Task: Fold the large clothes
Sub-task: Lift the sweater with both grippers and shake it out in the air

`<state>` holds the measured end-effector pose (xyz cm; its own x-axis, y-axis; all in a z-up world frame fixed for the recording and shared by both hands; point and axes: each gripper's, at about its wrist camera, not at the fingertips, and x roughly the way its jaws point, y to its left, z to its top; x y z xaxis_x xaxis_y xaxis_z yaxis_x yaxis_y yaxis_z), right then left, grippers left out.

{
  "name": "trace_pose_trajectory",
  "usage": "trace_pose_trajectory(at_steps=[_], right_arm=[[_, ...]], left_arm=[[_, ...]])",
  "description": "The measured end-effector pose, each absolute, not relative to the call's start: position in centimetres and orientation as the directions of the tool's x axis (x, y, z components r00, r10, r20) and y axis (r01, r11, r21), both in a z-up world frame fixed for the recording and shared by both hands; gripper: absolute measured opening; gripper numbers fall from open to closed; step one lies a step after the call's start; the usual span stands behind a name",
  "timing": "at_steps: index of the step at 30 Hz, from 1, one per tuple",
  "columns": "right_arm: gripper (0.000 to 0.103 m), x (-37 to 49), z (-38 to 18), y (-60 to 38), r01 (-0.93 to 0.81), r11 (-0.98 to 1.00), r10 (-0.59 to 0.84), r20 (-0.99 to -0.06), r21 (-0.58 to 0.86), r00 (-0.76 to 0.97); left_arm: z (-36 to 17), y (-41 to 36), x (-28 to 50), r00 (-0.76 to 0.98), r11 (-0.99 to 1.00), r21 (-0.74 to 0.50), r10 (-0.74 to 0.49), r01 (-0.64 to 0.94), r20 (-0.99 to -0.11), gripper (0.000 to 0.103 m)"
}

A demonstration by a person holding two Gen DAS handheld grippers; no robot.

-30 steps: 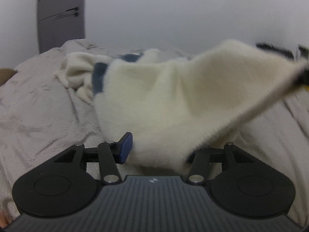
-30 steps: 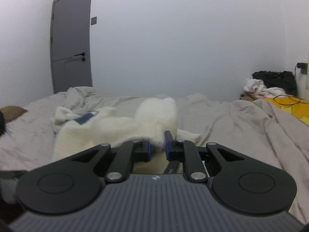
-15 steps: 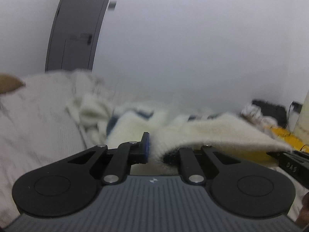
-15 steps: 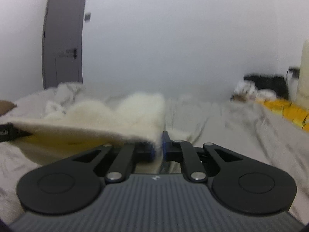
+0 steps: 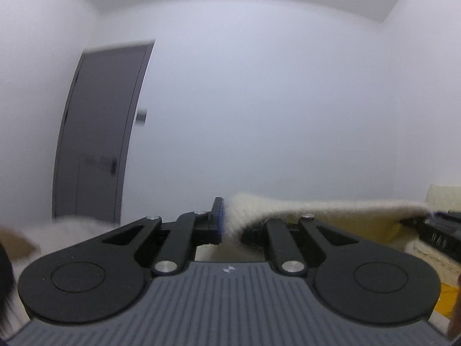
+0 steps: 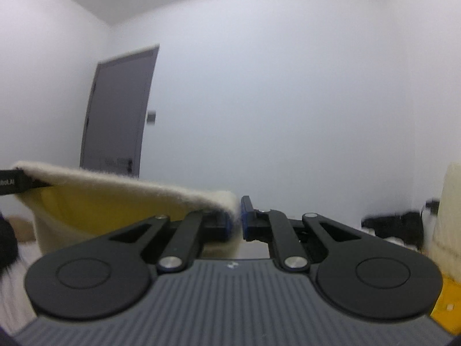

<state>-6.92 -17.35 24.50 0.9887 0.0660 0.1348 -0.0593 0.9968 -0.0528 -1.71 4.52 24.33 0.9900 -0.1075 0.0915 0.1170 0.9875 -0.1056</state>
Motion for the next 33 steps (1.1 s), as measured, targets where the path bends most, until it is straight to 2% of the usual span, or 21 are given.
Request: trace_pose_trajectory(at_steps=[3,7,12,15,18,21,25,33], right_arm=[[0.009,-8.5,29.7,-17.8,-0.083,0.996,0.088,0.186,-0.032,0.979],[0.009,-11.0,35.5,-17.6,-0.092,0.993,0.106,0.255,-0.068,0.961],[0.01,-12.6,42.1,-18.1,-0.1,0.992,0.12,0.305,-0.08,0.945],[0.01,-11.5,44.8,-18.5,-0.098,0.992,0.116,0.302,-0.076,0.946],[0.01,-8.6,45.4,-18.8,-0.061,0.993,0.088,0.29,-0.1,0.953],[0.01,-3.9,44.2,-19.6,-0.035,0.995,0.056,0.238,-0.091,0.97],[0.01,4.9,39.3,-21.6,-0.009,0.997,0.018,0.132,-0.073,0.991],[0.01,26.7,24.7,-26.5,0.042,0.999,-0.042,-0.099,-0.003,0.994]], left_arm=[[29.1,4.8,-2.6,0.985,0.991,-0.069,-0.102,0.113,0.14,0.01],[34.5,5.7,-3.1,0.978,0.984,-0.113,-0.119,0.139,0.169,0.01],[40.8,5.3,-3.3,0.963,0.979,-0.1,-0.152,0.178,0.225,0.01],[43.3,4.9,-1.6,0.958,0.97,-0.115,-0.187,0.215,0.215,0.01],[43.7,4.0,2.6,0.961,0.961,-0.132,-0.223,0.245,0.162,0.011],[42.3,2.8,8.6,0.967,0.957,-0.142,-0.242,0.252,0.085,0.011],[37.3,0.3,18.0,0.969,0.958,-0.161,-0.245,0.238,-0.025,0.011],[20.6,-5.0,40.7,0.931,0.961,-0.179,-0.255,0.213,-0.262,0.011]])
